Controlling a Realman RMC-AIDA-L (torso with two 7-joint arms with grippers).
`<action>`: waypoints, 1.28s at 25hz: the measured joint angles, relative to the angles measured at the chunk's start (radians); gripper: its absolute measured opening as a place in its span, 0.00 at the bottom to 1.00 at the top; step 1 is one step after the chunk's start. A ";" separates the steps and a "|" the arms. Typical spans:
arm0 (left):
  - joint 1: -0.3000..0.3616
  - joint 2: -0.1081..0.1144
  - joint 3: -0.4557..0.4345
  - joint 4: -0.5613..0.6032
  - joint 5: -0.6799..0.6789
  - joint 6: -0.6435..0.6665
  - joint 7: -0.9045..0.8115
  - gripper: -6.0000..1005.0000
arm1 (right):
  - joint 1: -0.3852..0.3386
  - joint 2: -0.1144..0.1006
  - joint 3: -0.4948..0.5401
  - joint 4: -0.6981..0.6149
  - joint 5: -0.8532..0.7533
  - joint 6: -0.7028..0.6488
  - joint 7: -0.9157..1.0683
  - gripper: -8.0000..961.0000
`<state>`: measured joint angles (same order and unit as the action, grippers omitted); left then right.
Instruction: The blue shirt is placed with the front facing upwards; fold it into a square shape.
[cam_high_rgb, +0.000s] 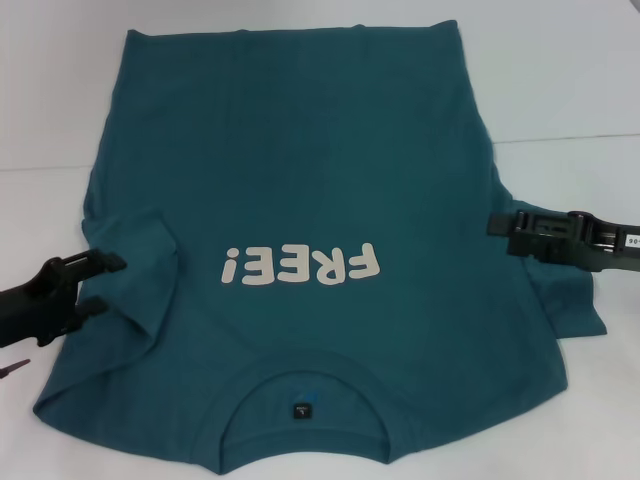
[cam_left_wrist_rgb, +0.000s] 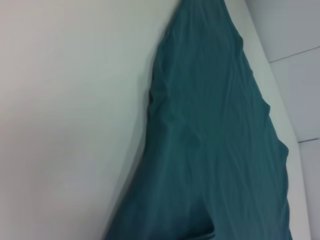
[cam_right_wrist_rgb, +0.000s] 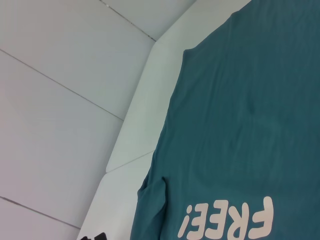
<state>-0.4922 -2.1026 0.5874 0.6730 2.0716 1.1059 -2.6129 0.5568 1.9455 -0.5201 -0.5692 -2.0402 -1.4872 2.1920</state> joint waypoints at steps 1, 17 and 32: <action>-0.007 0.001 0.002 -0.013 0.000 -0.018 0.000 0.72 | 0.000 0.001 0.000 0.000 0.000 0.000 0.000 0.75; -0.041 0.006 0.017 -0.078 0.002 -0.088 0.013 0.72 | -0.003 0.000 0.000 0.000 0.000 0.001 -0.001 0.75; -0.109 0.000 0.069 -0.085 -0.009 0.054 0.058 0.72 | -0.003 0.002 0.000 0.000 0.000 0.001 -0.002 0.74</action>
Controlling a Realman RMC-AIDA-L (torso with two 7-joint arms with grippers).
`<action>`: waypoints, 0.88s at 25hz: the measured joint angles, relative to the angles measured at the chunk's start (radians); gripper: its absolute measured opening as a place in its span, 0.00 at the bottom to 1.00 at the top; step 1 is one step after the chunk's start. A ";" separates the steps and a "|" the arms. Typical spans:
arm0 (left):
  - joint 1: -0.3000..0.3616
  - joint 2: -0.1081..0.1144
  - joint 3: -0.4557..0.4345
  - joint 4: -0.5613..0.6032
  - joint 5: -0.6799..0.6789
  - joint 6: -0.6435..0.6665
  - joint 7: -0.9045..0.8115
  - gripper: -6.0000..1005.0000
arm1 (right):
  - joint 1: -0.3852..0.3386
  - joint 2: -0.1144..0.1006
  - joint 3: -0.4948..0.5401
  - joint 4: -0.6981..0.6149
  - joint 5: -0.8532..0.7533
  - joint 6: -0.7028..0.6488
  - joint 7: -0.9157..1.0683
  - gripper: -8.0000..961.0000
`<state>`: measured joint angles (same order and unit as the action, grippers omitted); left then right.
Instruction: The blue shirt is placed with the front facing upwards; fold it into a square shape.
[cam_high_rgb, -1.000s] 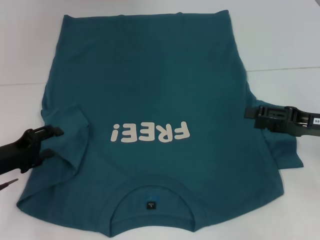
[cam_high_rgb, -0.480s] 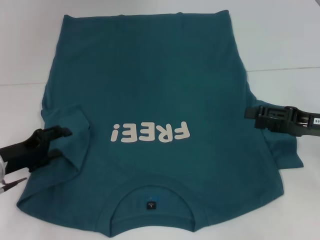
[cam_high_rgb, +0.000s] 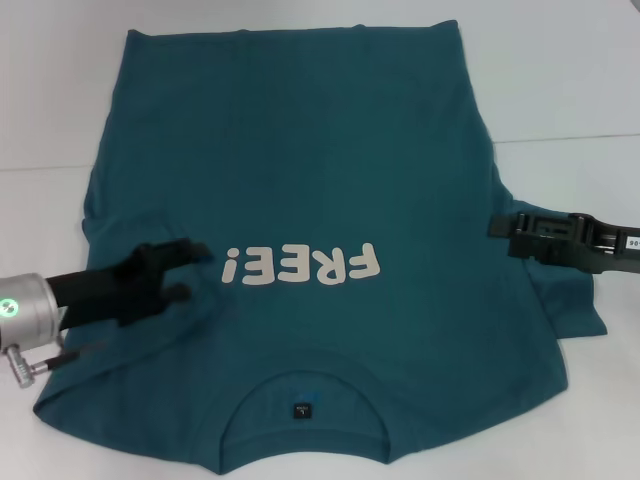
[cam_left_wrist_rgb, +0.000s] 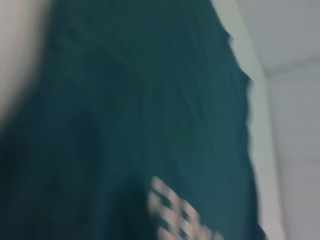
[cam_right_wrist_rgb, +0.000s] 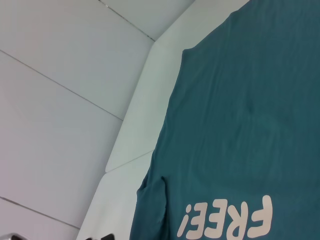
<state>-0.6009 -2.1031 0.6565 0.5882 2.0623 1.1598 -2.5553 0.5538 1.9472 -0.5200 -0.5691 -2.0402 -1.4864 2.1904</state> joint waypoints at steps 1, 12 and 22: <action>-0.005 0.000 -0.002 0.004 0.000 0.034 0.007 0.72 | 0.000 0.000 0.000 0.000 0.000 0.000 0.000 0.74; 0.114 0.011 -0.051 0.102 -0.089 0.228 0.168 0.72 | 0.003 0.002 0.000 0.000 0.000 0.000 -0.002 0.74; 0.172 0.006 -0.099 0.097 -0.114 0.509 0.672 0.72 | -0.005 0.013 0.002 0.000 0.045 -0.006 -0.095 0.74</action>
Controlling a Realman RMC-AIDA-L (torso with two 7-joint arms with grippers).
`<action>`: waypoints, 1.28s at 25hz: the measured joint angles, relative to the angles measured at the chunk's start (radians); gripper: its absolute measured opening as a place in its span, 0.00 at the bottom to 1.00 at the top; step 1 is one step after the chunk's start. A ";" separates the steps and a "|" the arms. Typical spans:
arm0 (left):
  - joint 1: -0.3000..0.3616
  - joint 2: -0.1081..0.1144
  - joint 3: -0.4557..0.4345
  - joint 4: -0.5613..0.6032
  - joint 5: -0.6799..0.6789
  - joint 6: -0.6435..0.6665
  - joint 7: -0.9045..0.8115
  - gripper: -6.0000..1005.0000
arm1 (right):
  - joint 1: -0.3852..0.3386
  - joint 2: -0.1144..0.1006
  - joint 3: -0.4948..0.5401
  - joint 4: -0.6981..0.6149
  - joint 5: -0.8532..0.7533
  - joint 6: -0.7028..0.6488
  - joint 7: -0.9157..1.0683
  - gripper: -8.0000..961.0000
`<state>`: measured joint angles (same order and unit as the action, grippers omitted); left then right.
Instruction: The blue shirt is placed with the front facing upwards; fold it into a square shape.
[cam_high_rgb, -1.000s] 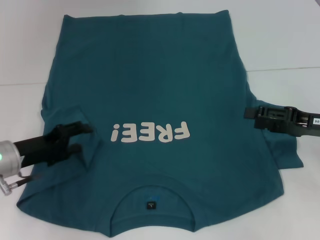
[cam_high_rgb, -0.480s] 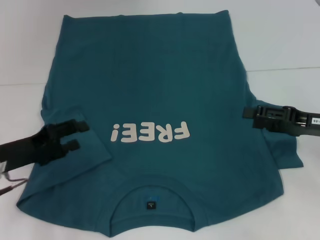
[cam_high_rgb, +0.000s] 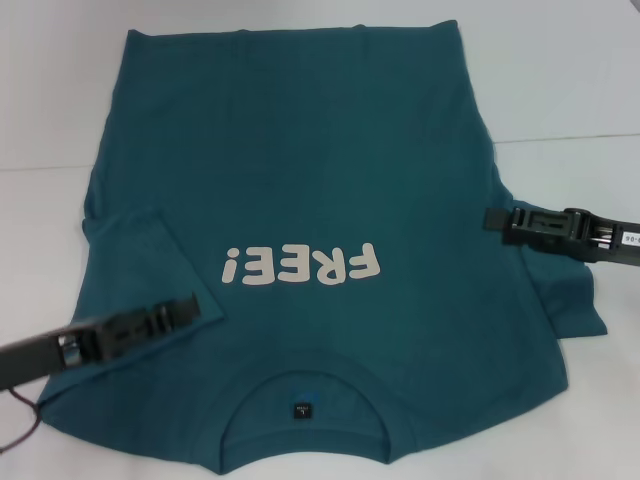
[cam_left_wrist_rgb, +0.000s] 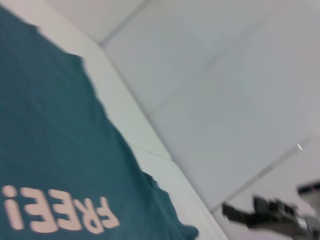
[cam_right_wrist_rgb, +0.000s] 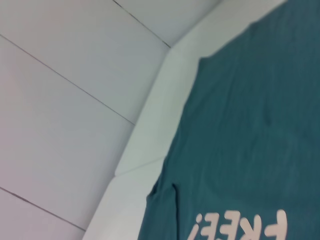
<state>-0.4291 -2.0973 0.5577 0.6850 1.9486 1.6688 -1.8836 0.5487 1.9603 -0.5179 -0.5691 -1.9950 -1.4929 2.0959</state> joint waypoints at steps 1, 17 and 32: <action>0.004 -0.002 0.000 0.000 0.000 0.010 0.023 0.72 | -0.003 0.002 0.000 0.000 0.008 0.002 -0.006 0.74; 0.050 -0.027 -0.005 -0.022 -0.076 0.060 0.158 0.72 | -0.052 -0.148 0.002 -0.062 -0.084 -0.016 0.257 0.73; 0.075 -0.037 -0.053 -0.030 -0.122 0.083 0.160 0.72 | 0.020 -0.145 0.035 -0.117 -0.397 0.093 0.438 0.70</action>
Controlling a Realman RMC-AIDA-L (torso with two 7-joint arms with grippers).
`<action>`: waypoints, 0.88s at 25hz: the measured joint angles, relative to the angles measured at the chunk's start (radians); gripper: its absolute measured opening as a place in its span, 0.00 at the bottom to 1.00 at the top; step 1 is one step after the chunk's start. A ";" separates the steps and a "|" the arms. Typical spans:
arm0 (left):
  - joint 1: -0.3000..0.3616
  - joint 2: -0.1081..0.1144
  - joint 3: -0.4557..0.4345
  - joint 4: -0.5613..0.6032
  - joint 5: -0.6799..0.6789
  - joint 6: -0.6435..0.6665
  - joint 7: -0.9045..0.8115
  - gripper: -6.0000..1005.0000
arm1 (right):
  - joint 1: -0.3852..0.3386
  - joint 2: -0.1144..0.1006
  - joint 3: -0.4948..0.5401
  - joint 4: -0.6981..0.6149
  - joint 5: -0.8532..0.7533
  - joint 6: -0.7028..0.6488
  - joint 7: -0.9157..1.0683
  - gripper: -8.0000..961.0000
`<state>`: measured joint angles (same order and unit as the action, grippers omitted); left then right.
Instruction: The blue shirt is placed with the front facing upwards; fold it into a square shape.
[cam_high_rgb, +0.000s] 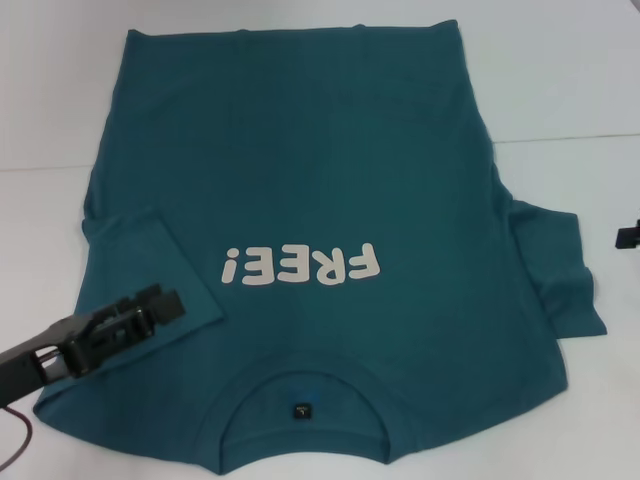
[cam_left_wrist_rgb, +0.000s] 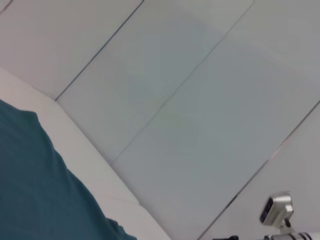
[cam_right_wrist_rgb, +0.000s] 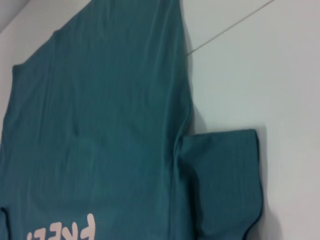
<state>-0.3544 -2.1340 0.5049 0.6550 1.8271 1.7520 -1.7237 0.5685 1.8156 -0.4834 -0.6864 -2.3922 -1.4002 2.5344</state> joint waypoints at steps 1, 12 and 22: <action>0.000 0.000 -0.005 0.000 0.000 0.002 0.000 0.72 | 0.005 0.002 -0.007 0.005 -0.005 0.007 0.000 0.70; -0.003 -0.003 -0.016 -0.011 -0.004 0.006 0.001 0.72 | 0.028 0.027 -0.096 0.075 -0.023 0.142 -0.003 0.67; -0.006 -0.004 -0.016 -0.013 -0.012 0.001 0.001 0.72 | 0.043 0.062 -0.101 0.104 -0.023 0.242 -0.004 0.64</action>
<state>-0.3607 -2.1383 0.4893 0.6424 1.8151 1.7534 -1.7226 0.6117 1.8778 -0.5845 -0.5822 -2.4148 -1.1587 2.5305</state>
